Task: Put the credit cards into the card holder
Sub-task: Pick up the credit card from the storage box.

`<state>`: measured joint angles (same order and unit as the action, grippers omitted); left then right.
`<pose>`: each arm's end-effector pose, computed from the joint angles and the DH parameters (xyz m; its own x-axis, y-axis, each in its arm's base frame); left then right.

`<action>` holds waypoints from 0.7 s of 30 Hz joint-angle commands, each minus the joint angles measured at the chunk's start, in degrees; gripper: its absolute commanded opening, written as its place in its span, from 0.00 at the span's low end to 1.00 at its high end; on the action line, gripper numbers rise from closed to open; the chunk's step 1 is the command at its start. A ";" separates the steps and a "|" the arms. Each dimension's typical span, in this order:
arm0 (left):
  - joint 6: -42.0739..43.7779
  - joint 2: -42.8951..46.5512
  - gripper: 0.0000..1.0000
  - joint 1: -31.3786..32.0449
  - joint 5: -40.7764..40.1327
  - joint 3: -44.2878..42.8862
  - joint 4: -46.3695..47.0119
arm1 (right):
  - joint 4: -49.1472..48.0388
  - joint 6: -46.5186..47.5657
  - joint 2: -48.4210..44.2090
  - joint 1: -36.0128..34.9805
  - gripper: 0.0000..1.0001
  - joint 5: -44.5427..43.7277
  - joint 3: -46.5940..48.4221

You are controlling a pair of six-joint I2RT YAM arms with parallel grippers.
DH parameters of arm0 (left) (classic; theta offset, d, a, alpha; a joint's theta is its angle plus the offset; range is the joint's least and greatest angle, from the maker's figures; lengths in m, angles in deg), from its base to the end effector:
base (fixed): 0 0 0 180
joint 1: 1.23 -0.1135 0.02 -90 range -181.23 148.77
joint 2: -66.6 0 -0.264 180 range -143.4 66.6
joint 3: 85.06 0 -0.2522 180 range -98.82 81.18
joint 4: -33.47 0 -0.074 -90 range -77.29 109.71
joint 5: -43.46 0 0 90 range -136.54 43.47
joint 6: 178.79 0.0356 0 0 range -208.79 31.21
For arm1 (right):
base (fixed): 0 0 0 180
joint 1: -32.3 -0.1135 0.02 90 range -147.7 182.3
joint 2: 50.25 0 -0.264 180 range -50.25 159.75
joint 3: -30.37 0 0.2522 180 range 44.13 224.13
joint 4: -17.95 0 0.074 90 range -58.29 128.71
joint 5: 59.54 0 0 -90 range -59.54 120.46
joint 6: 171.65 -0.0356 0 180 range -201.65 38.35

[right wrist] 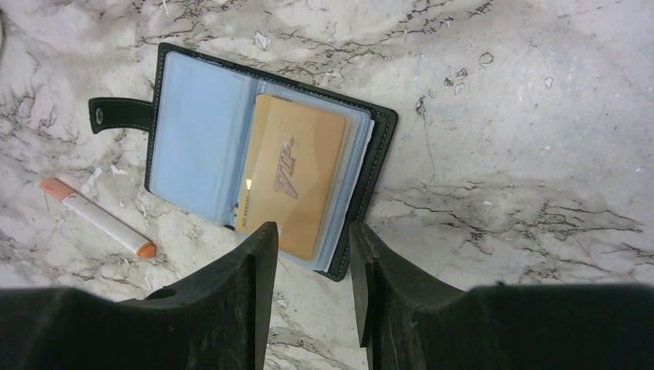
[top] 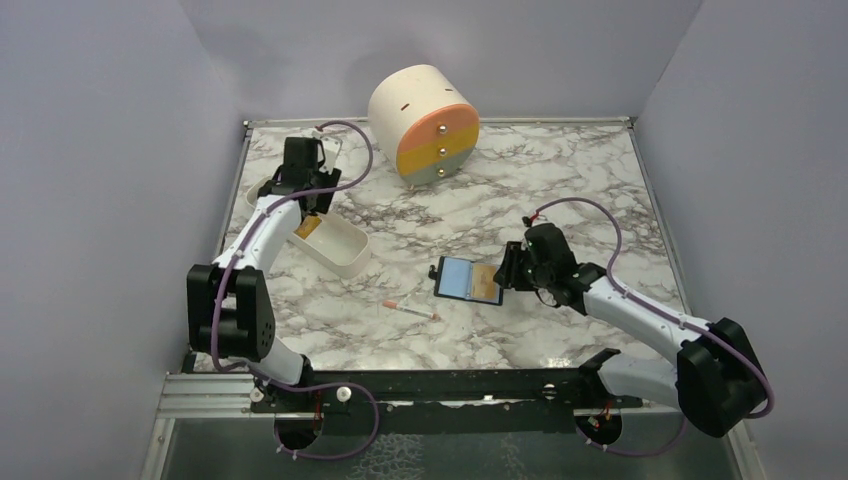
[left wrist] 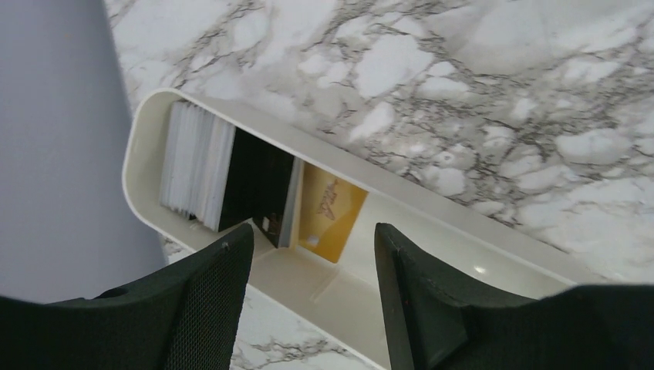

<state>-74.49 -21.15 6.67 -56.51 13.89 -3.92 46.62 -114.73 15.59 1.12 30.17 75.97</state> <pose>0.3361 -0.0404 0.2720 -0.6648 0.3379 -0.6662 0.1820 0.9383 0.2941 0.1888 0.1141 0.1845 -0.8213 0.1409 -0.5528 -0.0795 0.9313 0.3555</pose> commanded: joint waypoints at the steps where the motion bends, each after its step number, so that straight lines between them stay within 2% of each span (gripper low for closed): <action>1: 3.79 -1.46 0.61 -5.22 -1.30 0.56 7.89 | -1.90 1.65 1.22 -0.20 0.40 0.59 2.19; 9: 5.69 -7.24 0.61 -10.69 -0.22 -1.86 9.64 | -2.70 2.03 3.24 -0.20 0.40 0.30 2.53; 15: 8.99 -12.30 0.61 -11.41 -3.46 -3.19 10.28 | -2.95 2.29 5.08 -0.20 0.40 0.18 3.60; 21: 11.87 -13.15 0.61 -11.46 -6.93 -2.12 14.41 | -2.91 2.19 5.53 -0.15 0.40 0.29 4.03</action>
<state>-65.79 -34.15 -4.43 -59.62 12.25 5.76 45.38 -113.18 20.86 1.12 30.17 78.33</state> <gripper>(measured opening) 0.609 0.399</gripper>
